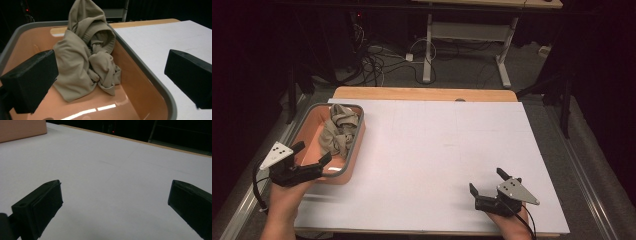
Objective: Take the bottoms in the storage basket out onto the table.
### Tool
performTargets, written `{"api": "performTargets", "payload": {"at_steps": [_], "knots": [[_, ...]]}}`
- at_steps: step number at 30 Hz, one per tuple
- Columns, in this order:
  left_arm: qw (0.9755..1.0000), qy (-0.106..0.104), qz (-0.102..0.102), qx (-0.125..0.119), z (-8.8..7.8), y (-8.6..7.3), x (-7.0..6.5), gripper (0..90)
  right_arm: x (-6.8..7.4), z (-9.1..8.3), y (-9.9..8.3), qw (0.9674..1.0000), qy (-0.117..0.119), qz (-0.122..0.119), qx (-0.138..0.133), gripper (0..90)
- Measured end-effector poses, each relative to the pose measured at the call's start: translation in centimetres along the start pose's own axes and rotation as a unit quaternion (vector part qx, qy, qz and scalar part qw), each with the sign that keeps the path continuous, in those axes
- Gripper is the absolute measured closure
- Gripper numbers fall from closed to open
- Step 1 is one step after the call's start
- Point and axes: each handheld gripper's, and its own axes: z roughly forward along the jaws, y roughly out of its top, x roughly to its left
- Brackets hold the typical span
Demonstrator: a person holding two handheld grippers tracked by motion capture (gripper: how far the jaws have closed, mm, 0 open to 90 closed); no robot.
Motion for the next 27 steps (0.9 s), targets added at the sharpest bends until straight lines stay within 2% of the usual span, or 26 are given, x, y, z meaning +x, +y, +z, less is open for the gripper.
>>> {"api": "performTargets", "payload": {"at_steps": [3,8,16,21,24,25,27], "knots": [[1.0,0.006,-0.005,0.001,-0.2,-0.2,0.6,0.0,0.1,0.0,0.0,1.0,0.0,-0.001,0.0,0.3],[0.9999,0.006,-0.009,0.001,-0.2,-0.3,0.8,0.0,0.1,0.0,0.0,1.0,0.0,-0.001,0.0,0.3],[1.0,-0.003,-0.008,0.003,0.1,-0.3,0.2,0.0,0.3,-0.1,0.0,1.0,0.0,-0.003,-0.003,0.3],[0.9998,-0.013,-0.011,-0.005,-0.1,0.0,0.0,0.0,0.6,0.0,0.3,1.0,0.004,-0.007,-0.002,0.3],[0.9998,-0.015,-0.007,-0.006,-0.2,0.0,-0.2,0.0,0.6,0.1,0.6,0.9999,0.003,-0.013,0.006,0.3],[0.9998,-0.016,-0.008,-0.006,-0.2,0.0,-0.3,0.0,0.6,0.0,0.6,0.9995,0.004,-0.031,0.011,0.3],[0.9997,-0.02,-0.008,-0.009,-0.1,0.3,-0.6,0.0,0.5,-0.1,0.6,0.9995,0.004,-0.029,0.011,0.3]]}}
